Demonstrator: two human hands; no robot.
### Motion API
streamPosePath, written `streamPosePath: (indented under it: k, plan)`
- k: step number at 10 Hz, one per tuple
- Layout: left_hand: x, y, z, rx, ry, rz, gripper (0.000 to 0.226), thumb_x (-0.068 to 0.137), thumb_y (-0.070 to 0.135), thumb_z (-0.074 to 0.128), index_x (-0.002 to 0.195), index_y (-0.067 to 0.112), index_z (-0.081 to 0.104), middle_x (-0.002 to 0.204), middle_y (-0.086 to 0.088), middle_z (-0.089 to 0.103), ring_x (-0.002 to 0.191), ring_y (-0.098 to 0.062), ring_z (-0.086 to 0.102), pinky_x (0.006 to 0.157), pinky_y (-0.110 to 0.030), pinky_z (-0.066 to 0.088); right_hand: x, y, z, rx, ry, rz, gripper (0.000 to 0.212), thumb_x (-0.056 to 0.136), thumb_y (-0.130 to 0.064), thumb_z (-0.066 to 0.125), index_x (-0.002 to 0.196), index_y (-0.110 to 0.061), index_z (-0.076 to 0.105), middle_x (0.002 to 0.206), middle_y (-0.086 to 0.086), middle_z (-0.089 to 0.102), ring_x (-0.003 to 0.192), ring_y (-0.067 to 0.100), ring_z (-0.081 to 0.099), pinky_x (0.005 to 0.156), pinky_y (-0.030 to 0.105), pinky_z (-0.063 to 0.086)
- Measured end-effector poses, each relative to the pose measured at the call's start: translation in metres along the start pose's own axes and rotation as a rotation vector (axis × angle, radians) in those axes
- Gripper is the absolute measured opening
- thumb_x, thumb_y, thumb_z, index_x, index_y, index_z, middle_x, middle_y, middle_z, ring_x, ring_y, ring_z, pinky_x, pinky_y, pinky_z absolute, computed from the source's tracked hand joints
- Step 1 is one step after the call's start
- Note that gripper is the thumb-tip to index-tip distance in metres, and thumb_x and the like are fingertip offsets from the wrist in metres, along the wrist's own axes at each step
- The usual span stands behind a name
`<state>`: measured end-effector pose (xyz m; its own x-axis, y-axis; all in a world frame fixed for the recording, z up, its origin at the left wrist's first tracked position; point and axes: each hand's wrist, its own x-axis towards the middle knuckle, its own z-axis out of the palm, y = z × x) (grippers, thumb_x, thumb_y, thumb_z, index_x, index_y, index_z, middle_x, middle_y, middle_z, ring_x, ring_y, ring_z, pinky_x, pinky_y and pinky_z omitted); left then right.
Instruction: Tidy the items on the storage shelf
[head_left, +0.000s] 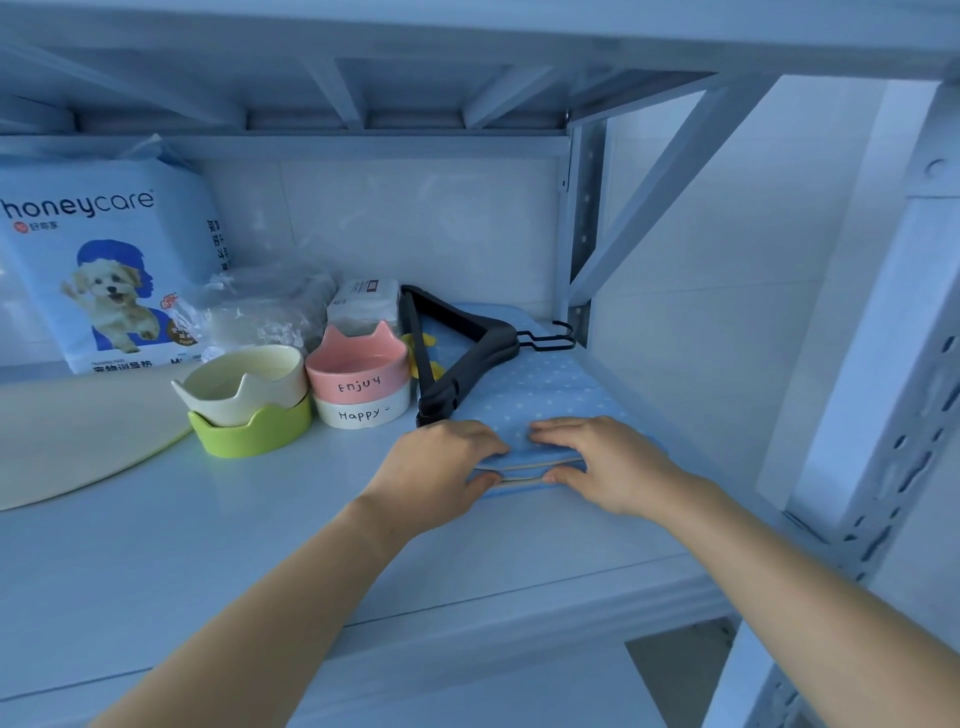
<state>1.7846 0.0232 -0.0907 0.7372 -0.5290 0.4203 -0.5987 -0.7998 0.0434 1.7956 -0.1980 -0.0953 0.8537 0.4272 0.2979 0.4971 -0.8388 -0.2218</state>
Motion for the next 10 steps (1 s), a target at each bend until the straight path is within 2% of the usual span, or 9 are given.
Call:
streamPosePath:
  k: [1, 4, 6, 7, 8, 9, 10]
  plan:
    - [0.001, 0.004, -0.001, -0.038, 0.003, -0.048, 0.031, 0.088, 0.036, 0.059, 0.118, 0.029, 0.061, 0.117, 0.013, 0.062, 0.107, -0.01, 0.056, 0.086, -0.024, 0.044, -0.004, -0.003, 0.001, -0.009, 0.03, 0.016, 0.047, 0.088, -0.032, 0.062, 0.133, -0.026, 0.051, 0.144, -0.013, 0.043, 0.133, 0.009, 0.038, 0.108, 0.024, 0.027]
    - [-0.01, 0.022, -0.002, -0.042, -0.003, -0.182, 0.025, 0.088, 0.034, 0.06, 0.112, 0.028, 0.066, 0.108, 0.009, 0.066, 0.098, -0.013, 0.06, 0.084, -0.029, 0.047, -0.015, -0.008, 0.0, 0.092, 0.035, -0.006, 0.04, 0.087, -0.023, 0.066, 0.126, -0.02, 0.059, 0.137, -0.008, 0.052, 0.129, 0.013, 0.045, 0.109, 0.028, 0.03]
    - [-0.005, 0.028, -0.006, -0.042, -0.04, -0.26, 0.027, 0.089, 0.03, 0.06, 0.115, 0.024, 0.065, 0.112, 0.005, 0.065, 0.103, -0.015, 0.058, 0.088, -0.026, 0.044, -0.008, -0.012, -0.008, 0.12, 0.008, 0.032, 0.039, 0.086, -0.018, 0.066, 0.125, -0.02, 0.06, 0.133, -0.008, 0.056, 0.125, 0.015, 0.048, 0.106, 0.025, 0.034]
    - [-0.007, 0.038, -0.005, -0.007, -0.059, -0.292, 0.028, 0.092, 0.027, 0.055, 0.12, 0.024, 0.059, 0.115, 0.004, 0.06, 0.104, -0.018, 0.056, 0.085, -0.029, 0.044, -0.011, -0.014, -0.009, 0.086, -0.004, 0.022, 0.037, 0.087, -0.019, 0.064, 0.124, -0.018, 0.059, 0.131, 0.0, 0.058, 0.123, 0.021, 0.049, 0.103, 0.031, 0.037]
    - [-0.012, 0.051, -0.007, -0.021, -0.057, -0.349, 0.031, 0.094, 0.027, 0.051, 0.125, 0.026, 0.053, 0.126, 0.008, 0.054, 0.112, -0.016, 0.053, 0.086, -0.029, 0.044, -0.021, -0.017, -0.013, 0.049, -0.015, 0.057, 0.043, 0.089, -0.026, 0.062, 0.131, -0.02, 0.053, 0.145, -0.001, 0.043, 0.132, 0.02, 0.04, 0.108, 0.029, 0.03]
    - [-0.028, 0.062, -0.016, -0.022, 0.029, -0.362, 0.038, 0.094, 0.034, 0.05, 0.131, 0.032, 0.047, 0.133, 0.012, 0.05, 0.117, -0.013, 0.051, 0.085, -0.029, 0.045, -0.034, -0.023, -0.023, 0.047, 0.073, 0.018, 0.045, 0.09, -0.031, 0.06, 0.133, -0.022, 0.051, 0.147, -0.004, 0.04, 0.134, 0.015, 0.037, 0.105, 0.027, 0.029]
    - [-0.046, 0.075, -0.029, -0.009, 0.169, -0.359, 0.039, 0.092, 0.04, 0.049, 0.131, 0.033, 0.048, 0.132, 0.01, 0.053, 0.112, -0.016, 0.056, 0.076, -0.03, 0.046, -0.053, -0.034, -0.035, 0.072, 0.152, -0.019, 0.044, 0.09, -0.033, 0.059, 0.131, -0.02, 0.053, 0.143, -0.003, 0.044, 0.132, 0.015, 0.039, 0.107, 0.03, 0.033]
